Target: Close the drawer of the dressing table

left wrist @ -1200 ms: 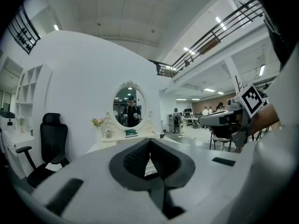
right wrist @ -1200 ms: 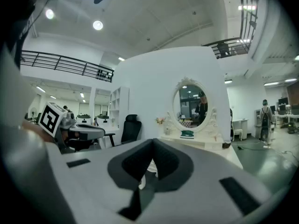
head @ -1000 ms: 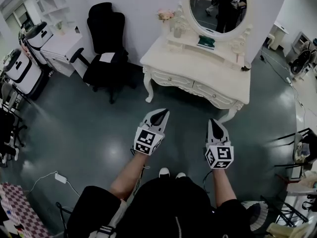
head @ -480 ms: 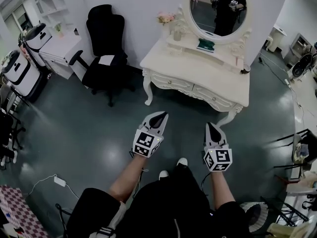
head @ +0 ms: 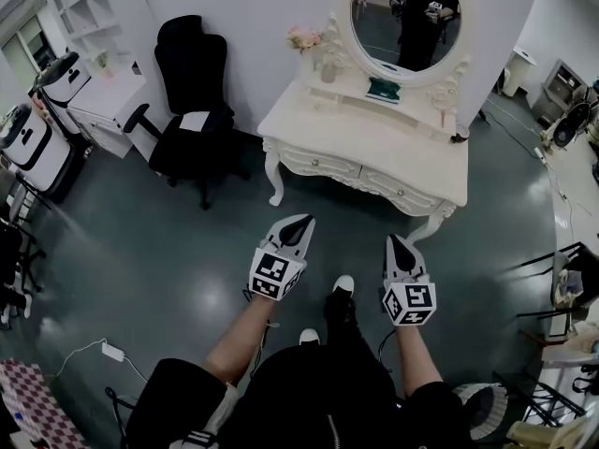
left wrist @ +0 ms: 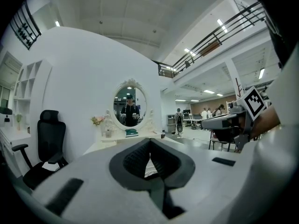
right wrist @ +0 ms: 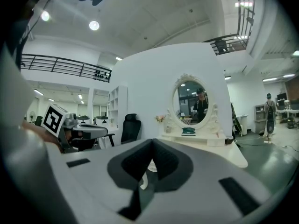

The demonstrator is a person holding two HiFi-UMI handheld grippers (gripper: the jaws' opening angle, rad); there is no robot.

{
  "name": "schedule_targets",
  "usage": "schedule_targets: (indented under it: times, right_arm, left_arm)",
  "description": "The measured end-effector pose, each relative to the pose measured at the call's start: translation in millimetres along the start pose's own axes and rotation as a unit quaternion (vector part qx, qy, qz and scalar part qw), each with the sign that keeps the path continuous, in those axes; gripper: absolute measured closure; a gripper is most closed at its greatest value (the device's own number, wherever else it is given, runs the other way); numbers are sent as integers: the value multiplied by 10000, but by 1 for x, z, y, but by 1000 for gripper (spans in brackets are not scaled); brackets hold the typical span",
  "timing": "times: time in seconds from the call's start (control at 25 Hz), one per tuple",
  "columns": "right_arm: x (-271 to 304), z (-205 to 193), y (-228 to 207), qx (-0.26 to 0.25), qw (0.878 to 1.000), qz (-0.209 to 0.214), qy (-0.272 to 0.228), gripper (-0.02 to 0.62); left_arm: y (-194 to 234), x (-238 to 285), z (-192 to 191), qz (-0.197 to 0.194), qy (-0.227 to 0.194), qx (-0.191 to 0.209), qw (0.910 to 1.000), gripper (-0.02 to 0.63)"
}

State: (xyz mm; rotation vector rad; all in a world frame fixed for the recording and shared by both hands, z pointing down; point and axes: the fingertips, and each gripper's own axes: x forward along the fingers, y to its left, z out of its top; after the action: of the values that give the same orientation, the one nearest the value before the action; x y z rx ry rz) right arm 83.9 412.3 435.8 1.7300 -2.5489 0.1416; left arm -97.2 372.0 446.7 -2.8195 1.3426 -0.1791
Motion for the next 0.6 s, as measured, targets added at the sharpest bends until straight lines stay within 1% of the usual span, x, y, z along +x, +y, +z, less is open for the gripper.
schedule_targets:
  times: [0.28,0.48,0.6]
  right_arm:
    - [39,-4,-25,125,9999,-51,35,592]
    - [80,-9,-55,221,9997,-51,107,592]
    - [110,-2,-76,256,9996,-8,91,592]
  left_arm:
    - [22,39,-2,-15,46,-20,10000,606]
    - [41,81,-11,-6,182,-64,9998,606]
    - [57,112,-5,37,195,-73,9998,606]
